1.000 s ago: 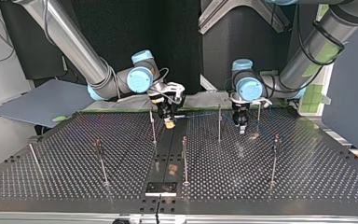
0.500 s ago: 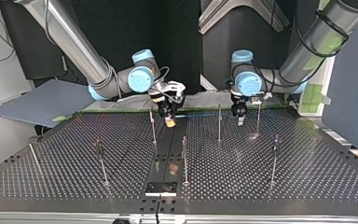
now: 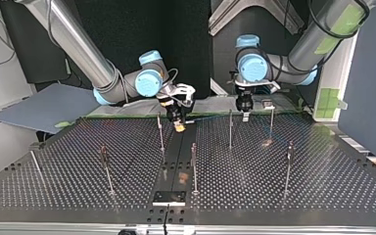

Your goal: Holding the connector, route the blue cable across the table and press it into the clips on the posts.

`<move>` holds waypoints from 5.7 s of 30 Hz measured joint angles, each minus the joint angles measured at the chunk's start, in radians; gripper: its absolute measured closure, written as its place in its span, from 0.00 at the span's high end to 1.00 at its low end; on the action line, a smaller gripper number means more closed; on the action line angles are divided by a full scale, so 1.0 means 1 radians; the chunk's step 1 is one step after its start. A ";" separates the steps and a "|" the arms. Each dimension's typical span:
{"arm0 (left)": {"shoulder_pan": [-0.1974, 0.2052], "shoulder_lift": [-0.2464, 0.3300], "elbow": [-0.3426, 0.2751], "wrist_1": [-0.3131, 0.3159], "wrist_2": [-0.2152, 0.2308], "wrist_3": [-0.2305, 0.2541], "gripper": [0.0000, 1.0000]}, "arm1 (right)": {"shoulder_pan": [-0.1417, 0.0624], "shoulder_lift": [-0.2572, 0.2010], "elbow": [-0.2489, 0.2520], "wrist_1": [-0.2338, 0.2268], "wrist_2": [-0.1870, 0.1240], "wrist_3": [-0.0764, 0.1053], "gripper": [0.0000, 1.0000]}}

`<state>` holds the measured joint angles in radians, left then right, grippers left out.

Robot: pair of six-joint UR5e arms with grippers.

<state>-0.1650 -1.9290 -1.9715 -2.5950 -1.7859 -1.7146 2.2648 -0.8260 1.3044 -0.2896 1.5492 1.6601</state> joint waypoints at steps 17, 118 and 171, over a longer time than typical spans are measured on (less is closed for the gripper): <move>-0.092 0.131 -0.085 -0.043 -0.075 0.006 1.00 | -0.009 -0.002 -0.001 0.039 0.005 -0.003 0.00; -0.193 -0.175 0.231 0.001 -0.103 -0.098 0.00 | -0.012 -0.046 0.000 0.083 0.029 -0.003 0.00; -0.243 0.200 0.231 -0.155 -0.185 -0.088 0.00 | -0.036 -0.364 0.037 0.207 0.018 0.118 0.00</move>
<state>-0.4075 -1.7289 -1.7408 -2.7496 -1.9707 -1.8024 2.2293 -1.1905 1.3416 -0.0825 1.5674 1.7782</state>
